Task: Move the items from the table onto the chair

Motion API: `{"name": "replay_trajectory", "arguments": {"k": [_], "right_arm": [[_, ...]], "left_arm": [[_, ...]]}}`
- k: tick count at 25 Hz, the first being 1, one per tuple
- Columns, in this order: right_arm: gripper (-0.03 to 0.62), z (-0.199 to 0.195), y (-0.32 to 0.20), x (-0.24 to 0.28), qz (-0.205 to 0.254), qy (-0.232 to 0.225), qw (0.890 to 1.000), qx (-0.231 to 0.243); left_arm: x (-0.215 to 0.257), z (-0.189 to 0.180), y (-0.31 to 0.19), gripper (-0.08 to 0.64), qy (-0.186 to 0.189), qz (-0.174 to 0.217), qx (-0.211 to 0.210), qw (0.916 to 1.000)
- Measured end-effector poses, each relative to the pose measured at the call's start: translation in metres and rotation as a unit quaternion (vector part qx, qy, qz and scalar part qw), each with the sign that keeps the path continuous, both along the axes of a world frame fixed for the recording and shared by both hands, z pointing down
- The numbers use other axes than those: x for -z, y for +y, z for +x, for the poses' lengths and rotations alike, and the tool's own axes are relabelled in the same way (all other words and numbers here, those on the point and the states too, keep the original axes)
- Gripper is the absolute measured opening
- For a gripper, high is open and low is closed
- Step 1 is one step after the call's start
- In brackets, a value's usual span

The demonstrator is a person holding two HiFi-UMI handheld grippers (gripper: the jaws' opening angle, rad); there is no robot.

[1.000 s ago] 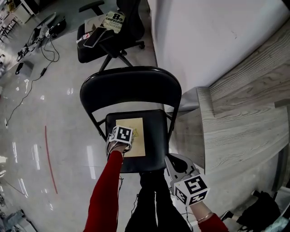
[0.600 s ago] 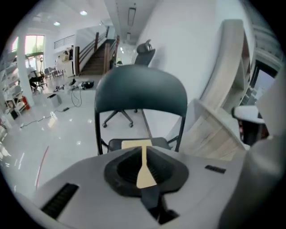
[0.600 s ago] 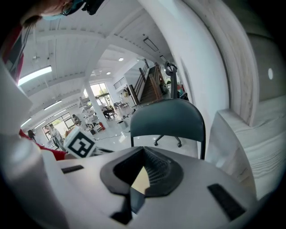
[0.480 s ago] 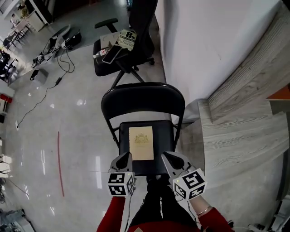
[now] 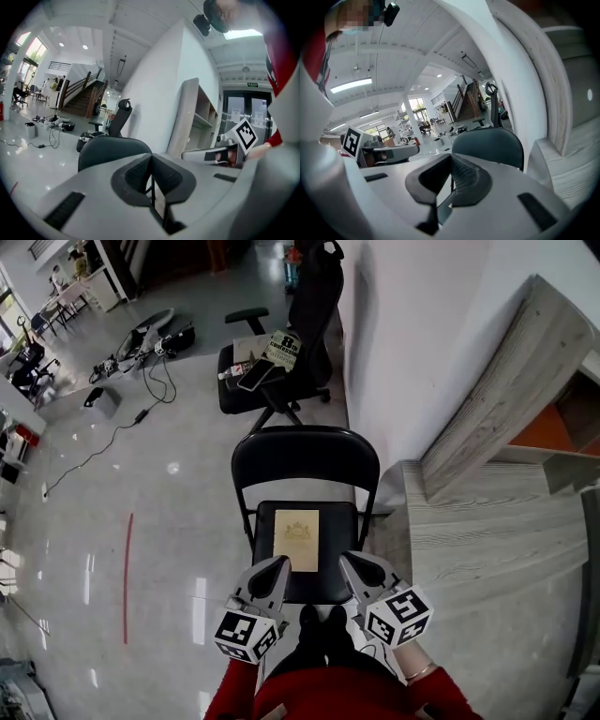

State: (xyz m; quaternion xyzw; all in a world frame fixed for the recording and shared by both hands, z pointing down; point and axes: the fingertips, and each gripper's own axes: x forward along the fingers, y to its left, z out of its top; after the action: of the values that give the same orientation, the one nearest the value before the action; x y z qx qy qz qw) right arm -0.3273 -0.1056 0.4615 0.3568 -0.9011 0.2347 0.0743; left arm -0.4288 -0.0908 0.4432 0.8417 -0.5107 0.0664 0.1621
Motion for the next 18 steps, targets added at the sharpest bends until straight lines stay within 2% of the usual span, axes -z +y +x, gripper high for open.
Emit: {"name": "replay_trajectory", "arguments": {"k": [3, 8, 14, 18], "right_arm": [[0.012, 0.006, 0.006, 0.007, 0.017, -0.002, 1.000, 0.002], [0.012, 0.015, 0.012, 0.017, 0.042, -0.001, 0.999, -0.005], [0.012, 0.022, 0.019, 0.033, 0.077, 0.015, 0.997, -0.009], [0.011, 0.023, 0.025, 0.033, 0.080, 0.018, 0.997, -0.010]], "left_arm": [[0.011, 0.005, 0.007, 0.008, 0.006, 0.009, -0.005, 0.9999], [0.016, 0.009, 0.016, 0.008, -0.019, 0.018, -0.017, 0.9995], [0.022, 0.005, 0.023, 0.008, -0.020, 0.023, -0.010, 0.9995], [0.025, 0.007, 0.025, 0.008, -0.025, 0.026, -0.012, 0.9993]]}}
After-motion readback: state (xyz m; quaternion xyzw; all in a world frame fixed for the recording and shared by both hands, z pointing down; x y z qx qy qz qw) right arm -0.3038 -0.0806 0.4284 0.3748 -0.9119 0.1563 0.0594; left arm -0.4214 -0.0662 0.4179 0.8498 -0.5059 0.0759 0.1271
